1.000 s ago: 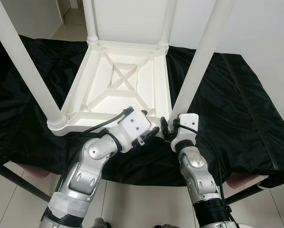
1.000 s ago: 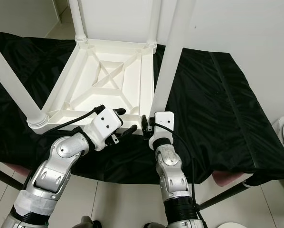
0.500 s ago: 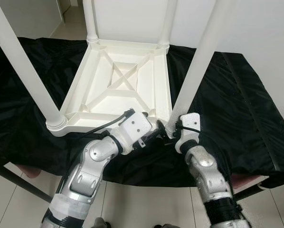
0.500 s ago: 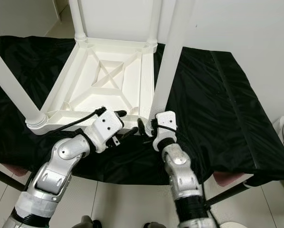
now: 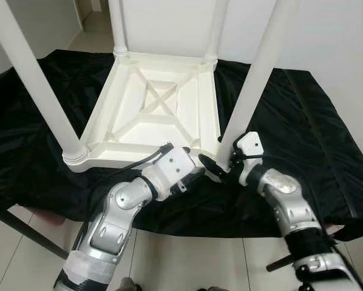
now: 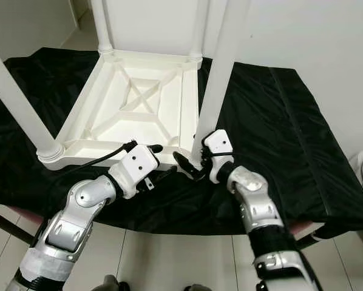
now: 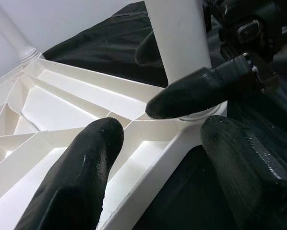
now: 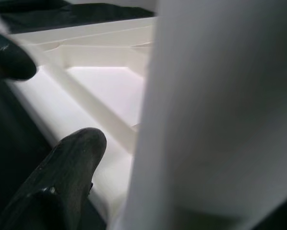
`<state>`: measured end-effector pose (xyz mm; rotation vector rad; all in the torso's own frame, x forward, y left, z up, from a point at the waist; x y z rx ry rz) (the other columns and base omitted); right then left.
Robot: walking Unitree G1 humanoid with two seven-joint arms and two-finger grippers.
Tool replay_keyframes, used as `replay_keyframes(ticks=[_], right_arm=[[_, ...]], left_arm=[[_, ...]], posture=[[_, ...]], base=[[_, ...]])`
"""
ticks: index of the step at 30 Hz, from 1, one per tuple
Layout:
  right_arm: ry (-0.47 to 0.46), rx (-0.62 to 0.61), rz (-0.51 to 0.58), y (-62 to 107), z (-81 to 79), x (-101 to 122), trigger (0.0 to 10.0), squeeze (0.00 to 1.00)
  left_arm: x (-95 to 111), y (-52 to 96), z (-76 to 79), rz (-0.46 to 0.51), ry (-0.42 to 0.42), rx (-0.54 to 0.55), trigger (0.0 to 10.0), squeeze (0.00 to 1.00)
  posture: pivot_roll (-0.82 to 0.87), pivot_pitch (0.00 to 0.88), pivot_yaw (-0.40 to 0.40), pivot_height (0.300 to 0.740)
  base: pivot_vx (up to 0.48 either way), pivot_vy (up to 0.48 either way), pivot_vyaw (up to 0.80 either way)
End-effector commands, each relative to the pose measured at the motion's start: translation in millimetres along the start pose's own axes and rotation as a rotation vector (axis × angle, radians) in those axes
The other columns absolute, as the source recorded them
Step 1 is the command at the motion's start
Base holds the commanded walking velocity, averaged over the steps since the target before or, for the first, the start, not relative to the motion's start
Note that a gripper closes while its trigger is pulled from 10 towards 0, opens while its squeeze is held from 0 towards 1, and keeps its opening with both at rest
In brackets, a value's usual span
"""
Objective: Building children table
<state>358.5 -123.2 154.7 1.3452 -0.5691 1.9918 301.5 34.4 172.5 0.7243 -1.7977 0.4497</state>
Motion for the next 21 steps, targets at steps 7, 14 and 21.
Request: replay_keyframes(ticks=[7, 14, 21], right_arm=[[-0.005, 0.084, -0.04, 1.1, 1.8, -12.1, 8.0, 0.0], [-0.006, 0.12, -0.036, -0.7, -0.3, -16.9, 1.1, 0.0], [-0.017, 0.111, -0.023, 0.2, 2.2, -18.2, 0.0, 0.0]], left_arm=[[2.0, 0.3, -4.2, 0.01, -0.014, 0.063, 10.0, 0.0], [1.1, 2.3, -5.5, 0.004, -0.017, 0.063, 10.0, 0.0], [0.9, 1.6, 1.2, 0.001, -0.015, 0.043, 10.0, 0.0]], posture=[[-0.09, 0.027, -0.03, 0.74], [-0.09, 0.03, -0.022, 0.74], [-0.09, 0.036, -0.016, 0.74]], base=[[0.0, 0.0, 0.0], [0.0, 0.0, 0.0], [0.0, 0.0, 0.0]])
Point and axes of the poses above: a point about 5 cm out from each wrist's last joint towards the gripper, its own y axis pointing back from the gripper into the wrist, its own x axis along the axis of the wrist's last joint, z = x × y, the point moved 4 cm from there along -y, pointing out of the wrist towards the gripper, and after that the axes turned 8 degrees about y, right-handed, at the moved point
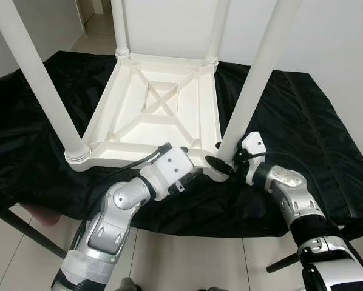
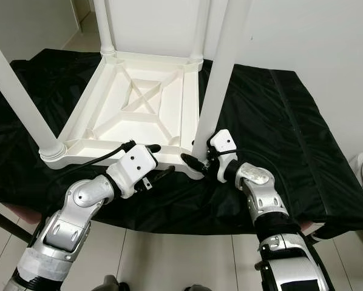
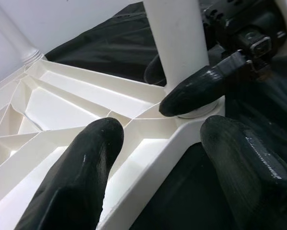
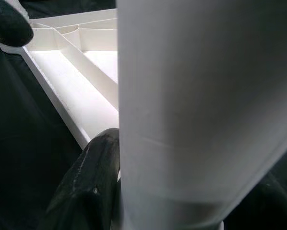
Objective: Building children table
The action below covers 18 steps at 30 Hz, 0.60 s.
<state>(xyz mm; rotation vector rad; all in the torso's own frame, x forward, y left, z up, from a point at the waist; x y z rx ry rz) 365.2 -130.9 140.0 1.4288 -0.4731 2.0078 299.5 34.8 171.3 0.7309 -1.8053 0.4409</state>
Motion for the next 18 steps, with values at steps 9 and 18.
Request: replay_keyframes(ticks=[9, 18], right_arm=[[-0.063, -0.185, -0.05, -2.0, 7.5, -9.8, 10.0, 0.0], [-0.106, -0.271, -0.005, -9.7, -11.3, 1.4, 10.0, 0.0]], left_arm=[[0.0, 1.8, -0.4, -0.001, 0.001, 0.048, 10.0, 0.0], [-2.6, 2.8, 0.7, -0.011, 0.003, 0.055, 10.0, 0.0]], posture=[[-0.09, 0.053, -0.015, 0.74], [-0.09, 0.062, -0.024, 0.74]], base=[[0.0, 0.0, 0.0], [0.0, 0.0, 0.0]])
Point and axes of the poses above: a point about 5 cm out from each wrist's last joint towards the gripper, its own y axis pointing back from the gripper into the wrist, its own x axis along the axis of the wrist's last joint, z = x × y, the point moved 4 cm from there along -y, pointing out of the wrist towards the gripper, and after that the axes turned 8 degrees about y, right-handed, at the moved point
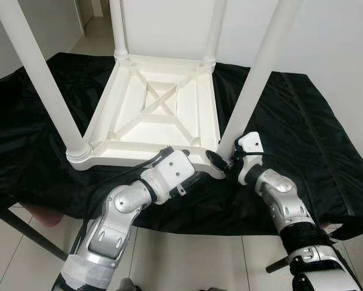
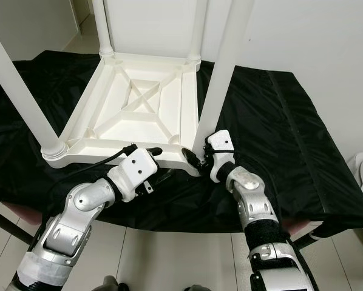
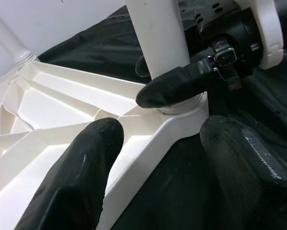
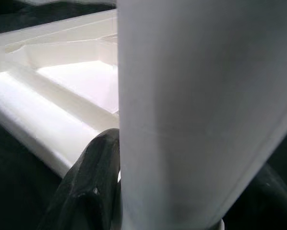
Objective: Building children table
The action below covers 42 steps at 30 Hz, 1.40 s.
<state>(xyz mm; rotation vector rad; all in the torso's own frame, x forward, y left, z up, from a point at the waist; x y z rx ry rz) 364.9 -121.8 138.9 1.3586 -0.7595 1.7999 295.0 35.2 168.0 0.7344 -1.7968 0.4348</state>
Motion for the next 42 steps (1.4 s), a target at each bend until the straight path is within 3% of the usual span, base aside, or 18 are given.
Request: replay_keyframes(ticks=[1, 4, 9, 13, 26, 30, 32, 38, 39, 42], right_arm=[[-0.008, 0.002, -0.008, -1.7, -5.7, -0.6, 10.0, 0.0], [-0.093, -0.166, -0.014, -1.4, -13.9, 2.8, 10.0, 0.0], [-0.107, -0.35, -0.043, 0.5, -14.0, 0.7, 10.0, 0.0], [-0.115, -0.597, -0.138, 6.9, -20.0, -9.4, 10.0, 0.0], [-0.1, -0.568, -0.118, 5.8, -21.5, -1.5, 10.0, 0.0], [-0.126, -0.536, -0.094, 3.3, -28.9, 2.9, 10.0, 0.0], [-0.12, -0.539, -0.064, 3.9, -27.3, 8.4, 10.0, 1.0], [-0.086, -0.522, -0.019, 7.3, -18.0, 14.3, 10.0, 1.0], [-0.084, -0.467, -0.009, 8.6, -16.7, 14.3, 10.0, 0.0], [-0.081, -0.402, 0.002, 10.3, -15.8, 14.2, 10.0, 0.0]], left_arm=[[-0.3, -0.4, -3.5, -0.003, -0.002, 0.057, 10.0, 0.0], [-2.2, 0.7, -3.5, -0.01, 0.002, 0.065, 10.0, 0.0], [-2.5, 1.0, -3.2, -0.011, 0.006, 0.065, 10.0, 0.0], [-1.7, -0.9, -5.8, -0.009, 0.002, 0.075, 10.0, 0.0], [-2.0, -0.7, -6.5, -0.009, -0.003, 0.075, 10.0, 0.0], [-1.5, -1.5, -8.3, -0.007, -0.002, 0.084, 10.0, 0.0], [-1.4, -1.5, -7.9, -0.006, -0.001, 0.085, 10.0, 0.0], [-1.1, -1.3, -8.6, -0.006, -0.002, 0.09, 10.0, 0.0], [-1.2, -1.3, -9.6, -0.007, -0.003, 0.092, 10.0, 0.0], [-1.2, -1.3, -10.7, -0.007, -0.005, 0.094, 10.0, 0.0]], posture=[[-0.09, 0.062, -0.024, 0.74], [-0.09, 0.064, -0.023, 0.74], [-0.09, 0.067, -0.025, 0.74], [-0.1, 0.069, -0.026, 0.74], [-0.1, 0.062, -0.02, 0.74], [-0.1, 0.06, -0.025, 0.74], [-0.1, 0.06, -0.026, 0.74], [-0.1, 0.059, -0.025, 0.74], [-0.1, 0.059, -0.025, 0.74], [-0.1, 0.059, -0.025, 0.74]], base=[[0.0, 0.0, 0.0], [0.0, 0.0, 0.0], [0.0, 0.0, 0.0], [0.0, 0.0, 0.0], [0.0, 0.0, 0.0], [0.0, 0.0, 0.0], [0.0, 0.0, 0.0], [0.0, 0.0, 0.0], [0.0, 0.0, 0.0], [0.0, 0.0, 0.0]])
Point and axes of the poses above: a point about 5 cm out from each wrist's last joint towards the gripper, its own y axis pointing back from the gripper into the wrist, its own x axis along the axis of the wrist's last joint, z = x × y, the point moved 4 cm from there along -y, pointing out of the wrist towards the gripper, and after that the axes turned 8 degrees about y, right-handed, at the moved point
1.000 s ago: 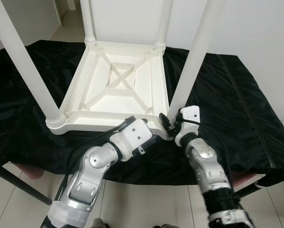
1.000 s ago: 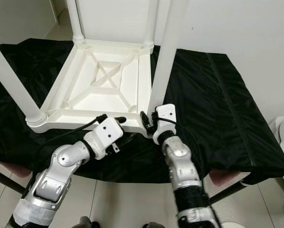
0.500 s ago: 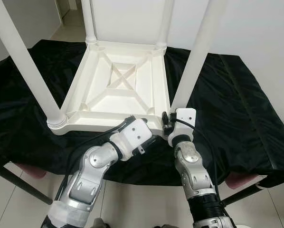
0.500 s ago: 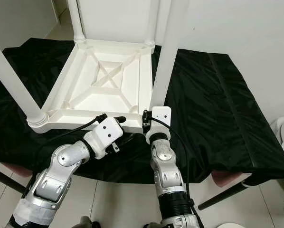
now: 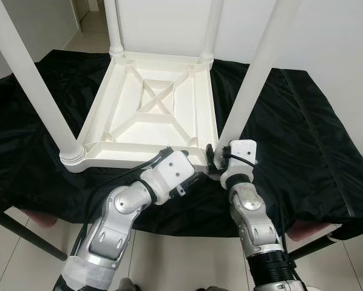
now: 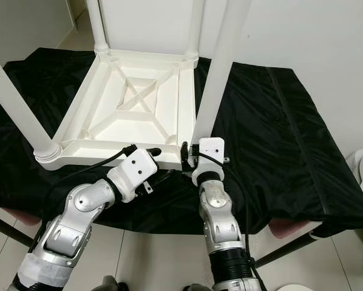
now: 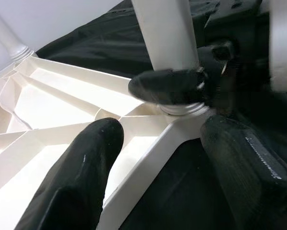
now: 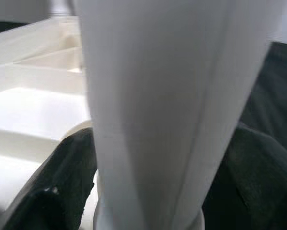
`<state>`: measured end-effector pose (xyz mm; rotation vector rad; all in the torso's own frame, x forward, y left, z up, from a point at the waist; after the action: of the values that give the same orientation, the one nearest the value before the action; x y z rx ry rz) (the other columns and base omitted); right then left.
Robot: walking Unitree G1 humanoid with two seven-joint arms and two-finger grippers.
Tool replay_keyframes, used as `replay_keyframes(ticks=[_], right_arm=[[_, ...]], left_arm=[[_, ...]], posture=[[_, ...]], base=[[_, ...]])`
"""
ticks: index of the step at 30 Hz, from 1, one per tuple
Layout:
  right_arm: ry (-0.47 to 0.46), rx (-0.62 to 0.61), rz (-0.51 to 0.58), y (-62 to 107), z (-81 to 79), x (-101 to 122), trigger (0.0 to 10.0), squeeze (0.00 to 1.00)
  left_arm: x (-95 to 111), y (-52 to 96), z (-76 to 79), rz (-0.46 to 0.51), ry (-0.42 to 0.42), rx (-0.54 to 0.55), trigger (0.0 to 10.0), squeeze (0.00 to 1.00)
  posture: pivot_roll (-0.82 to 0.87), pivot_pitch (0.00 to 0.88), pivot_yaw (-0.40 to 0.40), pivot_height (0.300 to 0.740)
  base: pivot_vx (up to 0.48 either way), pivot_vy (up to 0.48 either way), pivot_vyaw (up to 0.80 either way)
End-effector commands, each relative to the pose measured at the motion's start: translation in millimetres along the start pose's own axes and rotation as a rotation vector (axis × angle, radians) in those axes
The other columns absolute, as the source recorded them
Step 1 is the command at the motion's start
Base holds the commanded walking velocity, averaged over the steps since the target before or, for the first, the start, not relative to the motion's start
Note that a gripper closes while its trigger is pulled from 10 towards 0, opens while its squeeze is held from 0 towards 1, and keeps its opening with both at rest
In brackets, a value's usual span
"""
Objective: Building children table
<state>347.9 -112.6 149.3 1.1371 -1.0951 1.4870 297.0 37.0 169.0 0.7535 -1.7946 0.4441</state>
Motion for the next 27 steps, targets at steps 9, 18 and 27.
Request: replay_keyframes(ticks=[9, 18, 27], right_arm=[[0.006, 0.377, 0.085, 5.1, -4.9, 5.7, 10.0, 0.0], [0.095, 0.546, 0.066, -7.6, 3.7, 1.0, 10.0, 0.0], [0.108, 0.631, 0.011, -12.4, 10.7, -11.0, 10.0, 0.0]], left_arm=[[-0.8, -3.8, -7.5, 0.003, -0.002, 0.073, 10.0, 0.0], [0.4, -4.9, -10.1, 0.004, -0.004, 0.076, 10.0, 0.0], [-1.0, -3.8, -11.1, 0.0, -0.001, 0.087, 10.0, 0.0]], posture=[[-0.12, 0.063, -0.014, 0.74], [-0.12, 0.063, -0.013, 0.74], [-0.1, 0.063, -0.024, 0.74]], base=[[0.0, 0.0, 0.0], [0.0, 0.0, 0.0], [0.0, 0.0, 0.0]])
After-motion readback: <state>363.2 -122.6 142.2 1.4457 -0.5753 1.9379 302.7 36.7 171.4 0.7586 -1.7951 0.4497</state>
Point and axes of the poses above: a point about 5 cm out from each wrist's last joint towards the gripper, its own y axis pointing back from the gripper into the wrist, its own x axis along the axis of the wrist's last joint, z = x × y, the point moved 4 cm from there along -y, pointing out of the wrist towards the gripper, and after that the axes turned 8 degrees about y, right-handed, at the moved point
